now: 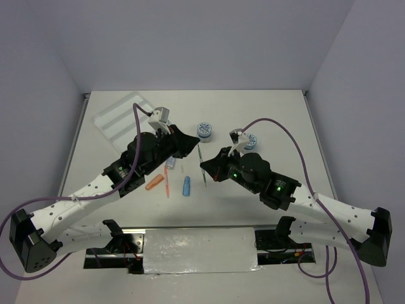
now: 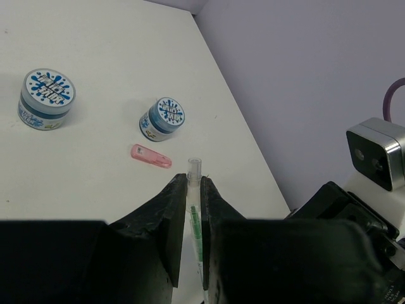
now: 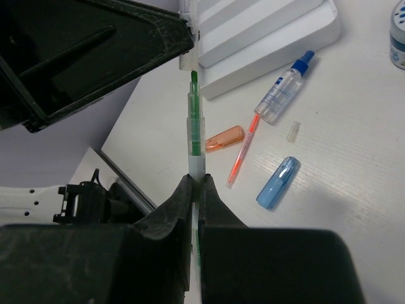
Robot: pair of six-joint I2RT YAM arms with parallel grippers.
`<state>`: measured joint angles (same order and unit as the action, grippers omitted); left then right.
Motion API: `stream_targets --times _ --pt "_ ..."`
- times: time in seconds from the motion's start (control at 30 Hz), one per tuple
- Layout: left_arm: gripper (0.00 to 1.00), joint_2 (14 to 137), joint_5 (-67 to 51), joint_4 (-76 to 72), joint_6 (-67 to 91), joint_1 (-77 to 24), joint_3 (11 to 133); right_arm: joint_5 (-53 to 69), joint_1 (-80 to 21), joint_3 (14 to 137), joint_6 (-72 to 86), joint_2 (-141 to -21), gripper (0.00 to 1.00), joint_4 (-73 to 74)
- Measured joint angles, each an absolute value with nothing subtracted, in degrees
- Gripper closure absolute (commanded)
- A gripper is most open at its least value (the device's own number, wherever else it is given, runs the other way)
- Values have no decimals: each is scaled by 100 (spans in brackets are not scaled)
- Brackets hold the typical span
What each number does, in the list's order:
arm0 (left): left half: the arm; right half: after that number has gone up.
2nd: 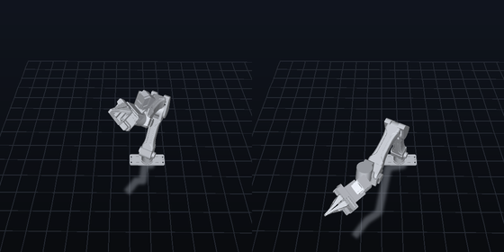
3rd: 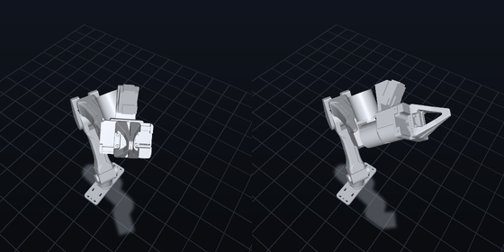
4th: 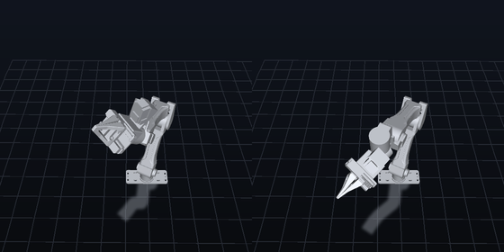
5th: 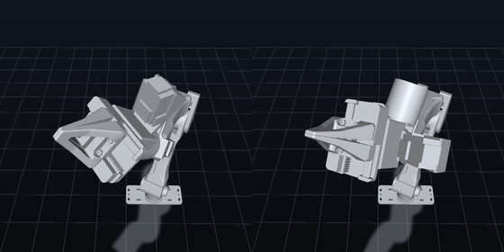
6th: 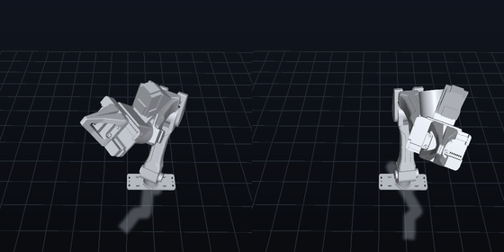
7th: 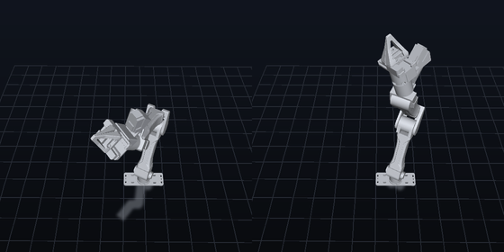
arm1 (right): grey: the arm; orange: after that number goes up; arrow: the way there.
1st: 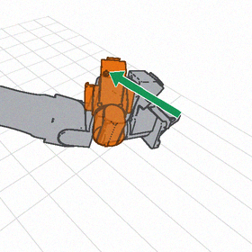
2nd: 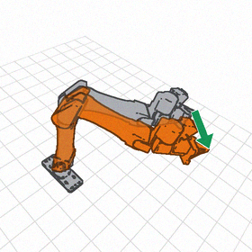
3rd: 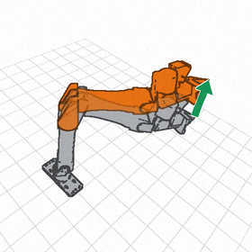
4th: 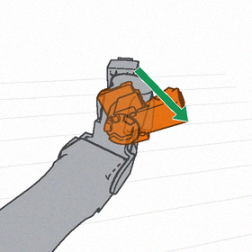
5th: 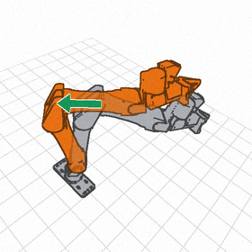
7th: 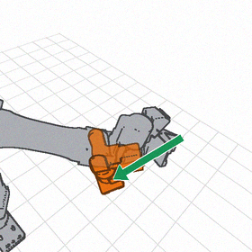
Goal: Sort the stationery into containers
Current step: Close the pen cap on the pen.
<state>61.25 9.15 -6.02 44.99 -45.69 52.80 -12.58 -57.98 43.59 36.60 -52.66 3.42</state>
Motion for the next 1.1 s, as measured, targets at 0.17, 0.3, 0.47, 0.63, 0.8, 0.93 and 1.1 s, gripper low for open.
stream_targets --times 0.17,0.3,0.47,0.63,0.8,0.93,1.1 --pt "75 6125 989 -593 4495 -4569 5280 -1103 -5798 4359 3739 -5290 100 272" --pt "74 6125 1083 -593 4495 -4569 5280 -976 -5800 4359 3802 -5369 100 259" --pt "74 6125 1131 -593 4493 -4569 5280 -972 -5800 4359 3811 -5406 100 259" --pt "74 6123 1129 -593 4493 -4569 5280 -1039 -5800 4359 3809 -5406 100 259" --pt "74 6123 1129 -593 4493 -4569 5280 -1094 -5798 4359 3806 -5406 100 259" --pt "74 6123 1129 -593 4493 -4569 5280 -1133 -5800 4359 3804 -5406 100 261" --pt "74 6125 1120 -593 4493 -4569 5280 -1146 -5798 4368 3804 -5406 100 270"
